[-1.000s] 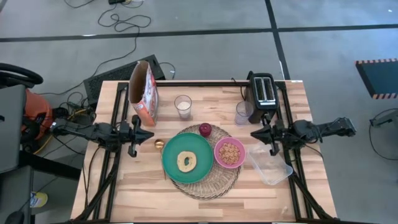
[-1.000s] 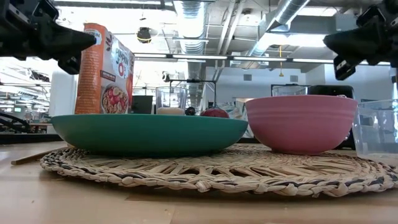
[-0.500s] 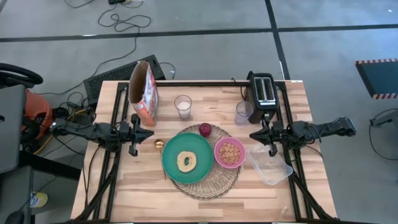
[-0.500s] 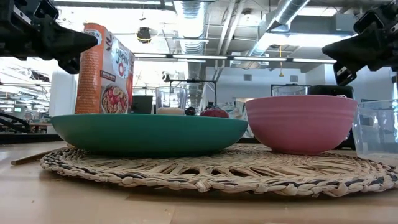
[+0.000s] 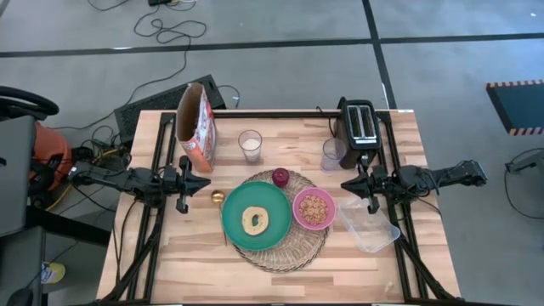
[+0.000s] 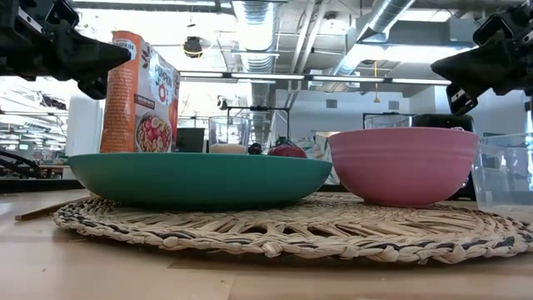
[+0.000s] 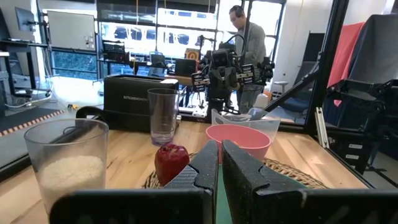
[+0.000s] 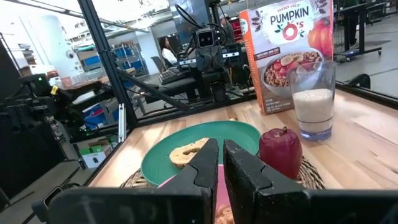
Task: Arrange a breakfast setting
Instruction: Return to Home Position
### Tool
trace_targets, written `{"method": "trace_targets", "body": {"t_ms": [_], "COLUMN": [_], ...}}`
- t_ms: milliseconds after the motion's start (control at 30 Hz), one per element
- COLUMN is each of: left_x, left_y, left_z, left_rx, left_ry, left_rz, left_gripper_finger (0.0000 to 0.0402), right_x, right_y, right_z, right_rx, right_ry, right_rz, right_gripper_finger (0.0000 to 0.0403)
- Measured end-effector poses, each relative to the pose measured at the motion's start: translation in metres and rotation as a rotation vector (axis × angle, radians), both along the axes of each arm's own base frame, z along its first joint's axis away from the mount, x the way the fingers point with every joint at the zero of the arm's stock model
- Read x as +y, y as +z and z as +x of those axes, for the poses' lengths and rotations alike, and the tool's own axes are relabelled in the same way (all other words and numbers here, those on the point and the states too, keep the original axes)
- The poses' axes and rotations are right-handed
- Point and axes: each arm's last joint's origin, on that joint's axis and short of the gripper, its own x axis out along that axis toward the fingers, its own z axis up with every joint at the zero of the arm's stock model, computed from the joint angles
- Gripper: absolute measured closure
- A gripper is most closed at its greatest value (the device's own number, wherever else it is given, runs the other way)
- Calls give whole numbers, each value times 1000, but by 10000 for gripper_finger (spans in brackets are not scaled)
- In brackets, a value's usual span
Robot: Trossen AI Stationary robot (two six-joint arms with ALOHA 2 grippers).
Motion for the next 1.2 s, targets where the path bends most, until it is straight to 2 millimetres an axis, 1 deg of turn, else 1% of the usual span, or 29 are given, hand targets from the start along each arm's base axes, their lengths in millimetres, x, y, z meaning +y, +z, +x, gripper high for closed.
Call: {"method": "trace_targets", "body": {"t_ms": [1100, 1200], "left_x": [1, 1], "left_y": [0, -1], "left_z": [0, 1], "left_rx": [-4, 24], "left_ry": [8, 13], "left_rz": [-2, 5], "left_gripper_finger": [395, 395], "right_x": [0, 0], "right_y": [-1, -1], "right_z": [0, 0], "right_rx": [2, 2], "right_ry": [0, 1], "right_rz": [-2, -1], "right_gripper_finger": [350, 350]}}
